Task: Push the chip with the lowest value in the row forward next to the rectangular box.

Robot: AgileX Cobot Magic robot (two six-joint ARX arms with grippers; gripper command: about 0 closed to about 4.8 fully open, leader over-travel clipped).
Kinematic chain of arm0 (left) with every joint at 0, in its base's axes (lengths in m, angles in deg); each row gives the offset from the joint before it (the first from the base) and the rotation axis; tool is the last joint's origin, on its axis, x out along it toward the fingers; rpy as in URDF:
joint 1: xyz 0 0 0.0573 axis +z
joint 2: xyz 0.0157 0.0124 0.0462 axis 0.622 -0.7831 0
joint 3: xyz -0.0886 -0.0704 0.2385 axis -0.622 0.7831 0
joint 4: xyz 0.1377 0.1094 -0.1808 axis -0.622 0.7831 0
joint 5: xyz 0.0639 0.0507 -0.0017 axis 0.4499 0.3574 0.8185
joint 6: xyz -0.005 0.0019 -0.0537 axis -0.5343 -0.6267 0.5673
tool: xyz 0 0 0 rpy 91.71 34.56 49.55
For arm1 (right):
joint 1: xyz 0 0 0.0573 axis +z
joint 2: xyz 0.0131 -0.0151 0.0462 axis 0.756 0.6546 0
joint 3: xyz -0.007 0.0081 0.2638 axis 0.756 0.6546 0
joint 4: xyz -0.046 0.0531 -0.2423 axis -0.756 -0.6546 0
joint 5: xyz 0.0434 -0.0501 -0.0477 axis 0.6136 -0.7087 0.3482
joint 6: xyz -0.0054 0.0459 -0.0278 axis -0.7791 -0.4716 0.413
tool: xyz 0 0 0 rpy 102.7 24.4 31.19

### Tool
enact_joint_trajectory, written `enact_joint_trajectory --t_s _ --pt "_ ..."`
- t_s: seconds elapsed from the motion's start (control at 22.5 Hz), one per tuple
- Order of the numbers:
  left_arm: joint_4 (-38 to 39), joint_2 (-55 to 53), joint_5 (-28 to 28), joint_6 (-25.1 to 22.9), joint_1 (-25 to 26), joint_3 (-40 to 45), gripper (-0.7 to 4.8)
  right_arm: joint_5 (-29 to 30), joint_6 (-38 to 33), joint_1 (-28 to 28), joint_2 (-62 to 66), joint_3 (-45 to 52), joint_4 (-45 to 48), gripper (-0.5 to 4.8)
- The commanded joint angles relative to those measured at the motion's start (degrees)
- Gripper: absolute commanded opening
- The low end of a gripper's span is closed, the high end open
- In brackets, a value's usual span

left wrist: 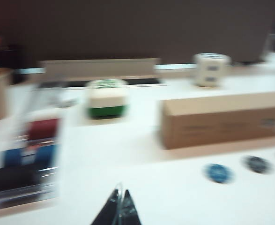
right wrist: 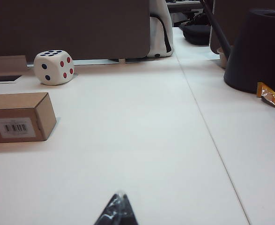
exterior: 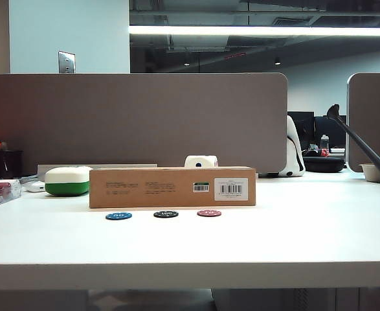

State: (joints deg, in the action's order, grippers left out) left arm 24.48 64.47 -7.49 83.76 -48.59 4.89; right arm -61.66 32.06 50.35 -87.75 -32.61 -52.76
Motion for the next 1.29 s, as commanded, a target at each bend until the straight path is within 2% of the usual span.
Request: enact_joint_trajectory --t_s 0.04,0.18,0.31,0.4,0.44,0.53,0.67,0.76,0.93,1.02,1.16,1.29 --pt "-0.5 0.0 -0.3 0.1 -8.2 -0.3 -0.05 0.2 -0.1 0.0 0.0 0.3 0.6 -0.05" --pt "0.4 0.0 -0.3 0.1 -13.8 -0.3 -0.05 1.3 -1.4 0.1 0.0 0.3 0.6 -0.05" --pt "7.0 0.0 -0.3 0.1 -17.5 -1.9 -0.05 2.3 -7.9 0.1 0.0 0.3 0.8 -0.05" --pt "12.5 0.0 -0.3 0.1 -19.4 -4.0 -0.05 2.9 -15.9 0.1 0.0 0.3 1.0 -0.05" --pt "13.7 -0.1 -0.3 0.1 -19.9 -4.9 -0.05 2.9 -22.4 0.1 0.0 0.3 1.0 -0.05" --pt "13.7 -1.1 -0.3 0.1 -19.9 -5.7 -0.05 3.7 -27.9 0.1 0.0 0.3 1.0 -0.05" --pt "14.1 -5.4 -0.3 0.1 -19.9 -7.7 -0.05 7.4 -28.8 0.1 0.0 0.3 1.0 -0.05" --pt "14.1 -13.6 -0.3 0.1 -19.9 -10.7 -0.05 10.6 -28.8 0.1 0.0 0.3 0.9 -0.05" --pt "14.4 -26.1 -0.3 0.1 -19.9 -15.8 -0.05 11.1 -28.8 0.1 0.0 0.3 0.5 -0.05" --pt "14.5 -32.3 -0.3 0.1 -19.9 -20.2 -0.05 12.0 -28.8 0.1 0.0 0.3 -1.9 -0.05" --pt "14.5 -40.2 -0.3 0.1 -19.9 -26.7 -0.05 17.3 -28.9 0.1 0.2 0.2 -5.9 -0.05" --pt "11.4 -45.5 -0.3 0.1 -19.9 -30.4 -0.05 18.9 -33.0 0.2 0.2 0.2 -5.8 -0.05"
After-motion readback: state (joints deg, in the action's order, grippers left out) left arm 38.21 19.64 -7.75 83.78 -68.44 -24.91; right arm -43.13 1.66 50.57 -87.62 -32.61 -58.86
